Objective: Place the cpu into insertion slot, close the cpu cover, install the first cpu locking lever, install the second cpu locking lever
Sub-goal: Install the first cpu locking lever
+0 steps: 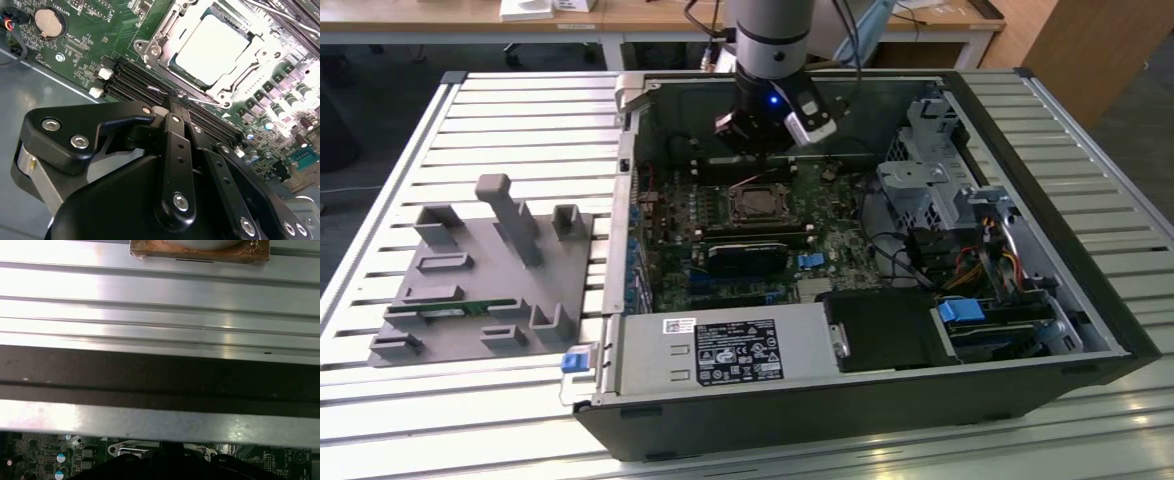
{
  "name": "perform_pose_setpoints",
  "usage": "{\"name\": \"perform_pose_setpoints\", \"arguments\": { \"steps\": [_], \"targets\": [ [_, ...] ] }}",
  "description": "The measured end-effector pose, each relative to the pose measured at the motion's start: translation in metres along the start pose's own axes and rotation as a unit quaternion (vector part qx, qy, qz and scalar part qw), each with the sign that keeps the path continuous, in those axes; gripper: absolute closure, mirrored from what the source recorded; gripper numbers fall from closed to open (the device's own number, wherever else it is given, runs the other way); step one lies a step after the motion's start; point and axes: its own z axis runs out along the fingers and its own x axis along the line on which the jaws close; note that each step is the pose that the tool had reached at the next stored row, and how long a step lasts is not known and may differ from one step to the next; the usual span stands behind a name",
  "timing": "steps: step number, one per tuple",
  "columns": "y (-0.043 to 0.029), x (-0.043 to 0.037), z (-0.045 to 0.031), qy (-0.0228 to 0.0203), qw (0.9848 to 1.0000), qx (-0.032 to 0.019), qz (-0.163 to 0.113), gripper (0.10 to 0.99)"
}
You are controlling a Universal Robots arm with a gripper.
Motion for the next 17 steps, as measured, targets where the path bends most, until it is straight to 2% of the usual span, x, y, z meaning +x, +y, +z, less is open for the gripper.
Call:
{"name": "perform_pose_setpoints", "arguments": {
  "steps": [10,17],
  "targets": [
    [-0.0006,-0.0102,0.0060,0.0001,1.0000,0.0000,0.001,0.980],
    [-0.0015,-0.0110,0.0137,0.0000,1.0000,0.0001,0.001,0.980]
  ]
}}
